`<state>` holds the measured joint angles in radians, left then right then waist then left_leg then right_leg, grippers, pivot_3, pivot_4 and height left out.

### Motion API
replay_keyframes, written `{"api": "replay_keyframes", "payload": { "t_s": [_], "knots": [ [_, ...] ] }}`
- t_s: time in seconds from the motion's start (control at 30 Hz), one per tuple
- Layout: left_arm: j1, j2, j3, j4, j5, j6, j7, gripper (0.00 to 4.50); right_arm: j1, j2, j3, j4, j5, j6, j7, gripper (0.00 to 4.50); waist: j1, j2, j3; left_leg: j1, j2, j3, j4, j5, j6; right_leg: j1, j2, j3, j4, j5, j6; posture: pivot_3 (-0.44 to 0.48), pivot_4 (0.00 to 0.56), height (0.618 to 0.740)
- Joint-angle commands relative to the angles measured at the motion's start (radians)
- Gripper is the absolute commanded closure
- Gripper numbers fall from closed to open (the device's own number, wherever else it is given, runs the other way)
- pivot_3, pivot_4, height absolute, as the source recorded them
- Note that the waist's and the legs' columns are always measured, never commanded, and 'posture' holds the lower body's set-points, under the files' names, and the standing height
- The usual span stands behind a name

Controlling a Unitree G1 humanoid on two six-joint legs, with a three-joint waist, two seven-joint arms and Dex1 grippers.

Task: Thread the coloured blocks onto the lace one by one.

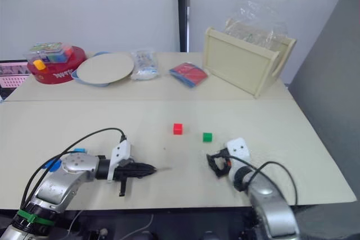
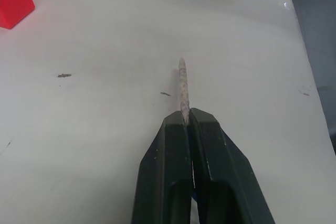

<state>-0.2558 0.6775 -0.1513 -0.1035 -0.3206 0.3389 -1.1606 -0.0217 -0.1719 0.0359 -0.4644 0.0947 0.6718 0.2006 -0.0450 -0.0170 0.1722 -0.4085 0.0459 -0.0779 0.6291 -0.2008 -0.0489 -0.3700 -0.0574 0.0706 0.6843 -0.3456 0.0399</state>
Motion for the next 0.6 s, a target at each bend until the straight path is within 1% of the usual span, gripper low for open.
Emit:
{"api": "replay_keyframes", "payload": {
  "t_s": [0.03,0.17,0.23,0.33,0.4,0.47,0.6],
  "knots": [
    [0.006,0.012,0.023,-0.029,-0.021,-0.002,-0.007,4.50,-0.035,0.104,0.059,-0.001,-0.095,-0.055,-0.168,0.03,0.000,0.000,0.000,0.000,0.000,0.000,0.000,0.000,0.000,0.000,0.000,0.000,0.000,0.000,0.000,0.000,0.150,0.740],
    [0.001,0.015,0.021,-0.023,-0.015,-0.003,-0.009,4.50,-0.115,0.197,0.066,0.149,-0.154,-0.126,-0.281,0.03,0.001,0.000,0.000,0.000,0.000,0.000,-0.001,0.000,-0.001,0.000,0.000,0.000,0.000,0.000,0.000,0.000,0.150,0.740],
    [0.000,0.016,0.020,-0.022,-0.014,-0.003,-0.009,4.50,-0.148,0.212,0.067,0.215,-0.166,-0.163,-0.299,0.03,0.003,0.000,0.000,0.000,0.000,0.000,-0.001,0.000,-0.001,0.000,0.000,0.000,0.000,0.000,0.000,0.000,0.150,0.740],
    [0.000,0.022,0.021,-0.024,-0.011,-0.003,-0.009,4.50,-0.204,0.238,0.028,0.334,-0.182,-0.223,-0.371,0.03,0.001,0.000,0.000,0.000,0.000,0.000,-0.001,0.000,-0.001,0.000,-0.001,0.000,0.000,0.000,0.000,0.000,0.150,0.740],
    [0.000,0.025,0.022,-0.025,-0.010,-0.003,-0.008,4.50,-0.226,0.238,0.016,0.384,-0.187,-0.234,-0.389,0.03,0.000,0.000,0.000,0.001,0.000,0.000,-0.001,0.000,-0.001,0.000,0.000,0.000,0.000,0.000,0.000,0.000,0.150,0.740],
    [0.000,0.027,0.023,-0.026,-0.010,-0.001,-0.007,4.50,-0.231,0.242,0.009,0.406,-0.166,-0.266,-0.380,0.55,0.001,0.000,0.000,0.001,0.000,0.000,-0.002,0.001,-0.001,0.000,0.000,0.000,0.001,0.000,0.000,0.000,0.150,0.740],
    [0.009,0.036,0.027,-0.037,-0.014,0.003,-0.004,4.50,-0.221,0.244,0.061,0.389,-0.167,-0.299,-0.334,1.89,0.002,0.000,0.000,0.001,0.000,0.000,-0.002,0.001,-0.001,0.000,-0.001,0.000,0.001,0.000,0.000,0.000,0.150,0.740]
  ]
}}
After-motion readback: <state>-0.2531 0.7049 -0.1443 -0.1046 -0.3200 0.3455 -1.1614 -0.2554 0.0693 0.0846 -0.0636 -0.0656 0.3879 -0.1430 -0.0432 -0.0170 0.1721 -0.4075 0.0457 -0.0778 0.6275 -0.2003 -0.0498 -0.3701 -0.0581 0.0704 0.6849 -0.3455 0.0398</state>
